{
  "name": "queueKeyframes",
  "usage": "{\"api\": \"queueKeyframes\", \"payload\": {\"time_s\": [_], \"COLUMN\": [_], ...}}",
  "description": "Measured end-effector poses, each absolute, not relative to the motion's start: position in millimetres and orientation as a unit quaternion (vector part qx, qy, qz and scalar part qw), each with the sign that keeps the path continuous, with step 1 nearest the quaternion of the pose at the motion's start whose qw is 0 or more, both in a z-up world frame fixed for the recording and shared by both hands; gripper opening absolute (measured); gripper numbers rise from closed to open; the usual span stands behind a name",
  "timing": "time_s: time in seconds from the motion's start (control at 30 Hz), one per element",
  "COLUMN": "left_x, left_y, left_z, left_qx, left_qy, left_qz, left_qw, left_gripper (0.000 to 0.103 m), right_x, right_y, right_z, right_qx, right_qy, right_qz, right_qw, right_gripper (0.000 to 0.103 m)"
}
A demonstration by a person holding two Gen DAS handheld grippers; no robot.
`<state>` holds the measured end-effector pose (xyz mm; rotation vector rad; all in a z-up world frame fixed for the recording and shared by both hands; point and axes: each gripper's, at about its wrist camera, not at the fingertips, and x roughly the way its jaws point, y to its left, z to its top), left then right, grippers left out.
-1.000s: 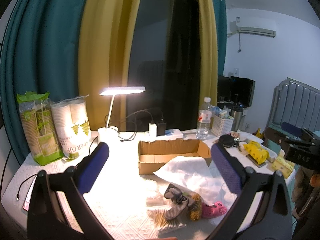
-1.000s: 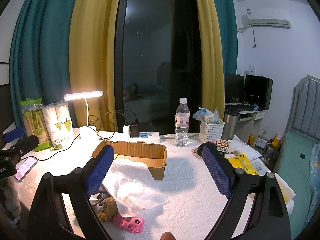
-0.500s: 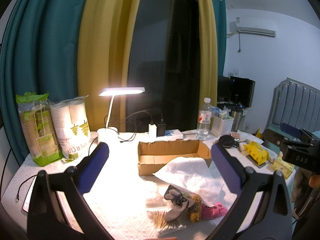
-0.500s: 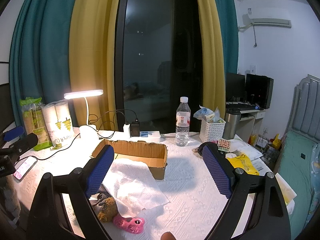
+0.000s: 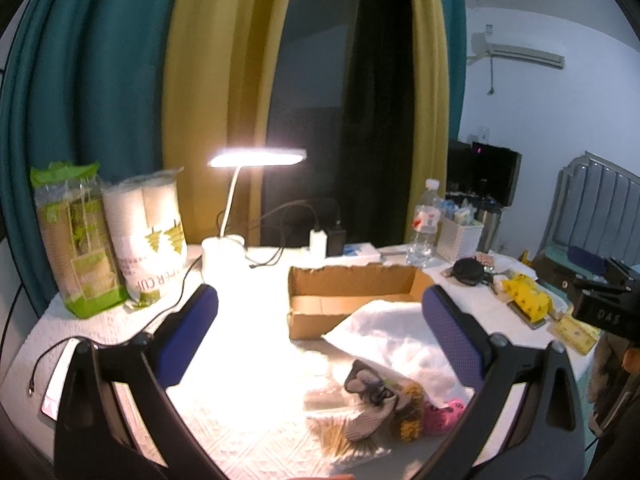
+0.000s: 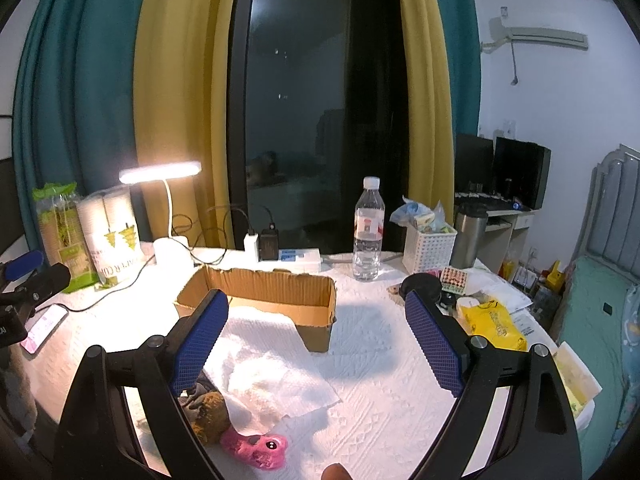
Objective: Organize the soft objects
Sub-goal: 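Move the right gripper to the white towel and close on it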
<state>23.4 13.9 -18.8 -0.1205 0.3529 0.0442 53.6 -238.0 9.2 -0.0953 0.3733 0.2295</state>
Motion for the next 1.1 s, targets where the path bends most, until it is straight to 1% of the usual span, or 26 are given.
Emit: {"api": "queueKeyframes", "payload": {"time_s": [0.3, 0.53, 0.8, 1.1], "left_x": [53, 72, 84, 85], "left_y": [31, 36, 34, 33], "left_z": [-54, -82, -109, -124], "left_qx": [-0.076, -0.082, -0.083, -0.09], "left_qy": [0.222, 0.258, 0.289, 0.31], "left_qz": [0.034, 0.039, 0.033, 0.028], "left_qw": [0.971, 0.962, 0.953, 0.946], "left_gripper": [0.103, 0.103, 0.103, 0.103], "right_x": [90, 117, 137, 148], "right_y": [-220, -216, -222, -214], "right_z": [-23, -70, -115, -142], "right_qx": [-0.058, -0.063, -0.043, -0.039], "right_qy": [0.249, 0.319, 0.389, 0.431], "right_qz": [0.138, 0.145, 0.159, 0.183], "right_qw": [0.957, 0.935, 0.906, 0.883], "right_gripper": [0.092, 0.092, 0.092, 0.092]}}
